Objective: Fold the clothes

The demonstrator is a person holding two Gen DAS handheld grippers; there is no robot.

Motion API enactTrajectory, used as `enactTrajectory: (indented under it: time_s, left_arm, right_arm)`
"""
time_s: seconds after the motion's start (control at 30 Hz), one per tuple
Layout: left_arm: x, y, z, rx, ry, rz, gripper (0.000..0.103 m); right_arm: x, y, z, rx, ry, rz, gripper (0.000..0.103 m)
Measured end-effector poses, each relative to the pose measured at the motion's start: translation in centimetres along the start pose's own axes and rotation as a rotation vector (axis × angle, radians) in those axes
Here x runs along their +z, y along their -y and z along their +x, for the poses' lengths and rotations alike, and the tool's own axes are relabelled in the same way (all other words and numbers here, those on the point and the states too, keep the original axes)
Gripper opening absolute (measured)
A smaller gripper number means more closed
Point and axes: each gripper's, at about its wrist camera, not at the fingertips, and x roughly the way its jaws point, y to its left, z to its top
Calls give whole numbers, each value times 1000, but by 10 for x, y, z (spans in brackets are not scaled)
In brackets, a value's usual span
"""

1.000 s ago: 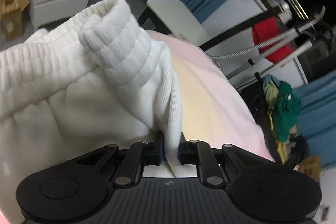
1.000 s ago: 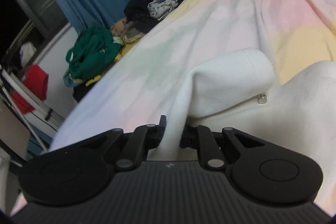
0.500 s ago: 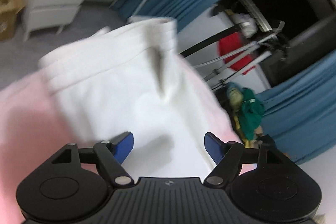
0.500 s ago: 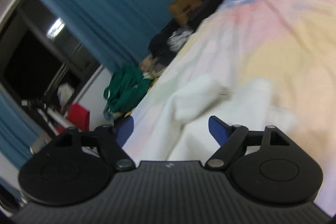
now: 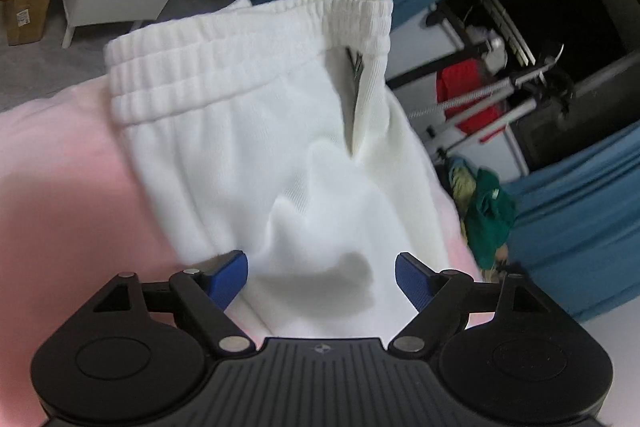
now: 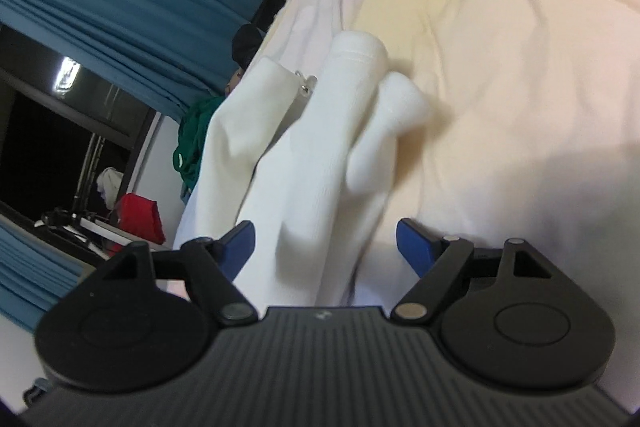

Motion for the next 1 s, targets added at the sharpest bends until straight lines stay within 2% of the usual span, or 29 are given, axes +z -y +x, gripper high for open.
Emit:
enactTrajectory:
  time_s: [0.07,0.1,0.13,0.17,0.2,0.23,0.27,0.3,0.33,0.4,0.53,0.6,0.73,0.77,0.8,0.83,0.93,1.0]
  left_arm:
    - [3,3,16,12,23,-41,82]
    - [5,4,24,18,34,-62,82]
    - [6,6,29,24,46,-67,82]
    - [6,8,33,29,58,-71,81]
    - [7,11,37,35,69,-75,75]
    - [6,14,38,55,80,-61,64]
    - [5,18,38,76,92,-48,56]
    - [4,21,35,92,105,-22,36]
    - [6,26,33,90,121,5,18]
    - [10,33,25,68,151,35,8]
    - [18,39,-1,-15,186,28,5]
    - [15,42,-14,-16,186,56,4]
    - [11,37,-8,25,104,102,6]
    - [15,24,-12,22,78,91,9]
    - [16,15,-17,20,64,63,22]
    - [18,7,-21,21,58,21,43]
    - [22,-15,-34,16,48,-81,75]
    - [24,-27,-42,29,52,-118,85]
  right_arm:
    - [3,0,10,2,20,-14,74]
    - [4,0,14,-9,29,-19,64]
    - [4,0,17,-22,39,-24,58]
    - [5,1,19,-22,50,-25,47]
    - [5,2,20,-13,59,-23,37]
    - [6,2,20,-8,73,-21,30]
    - [6,2,20,-4,88,-20,27]
    - [6,0,18,2,117,-24,22]
    - [6,-5,15,10,144,-32,20]
    - [6,-15,11,9,173,-64,19]
    - [9,-28,-3,18,198,-86,18]
    - [11,-26,-17,12,195,-72,18]
    - [15,-27,-43,-10,180,-88,17]
    - [16,-28,-45,-21,171,-101,17]
    - [16,-27,-47,-30,161,-109,17]
    - [16,-26,-47,-39,153,-117,17]
    - [14,-23,-47,-61,135,-146,17]
    - [13,-21,-46,-73,129,-154,17]
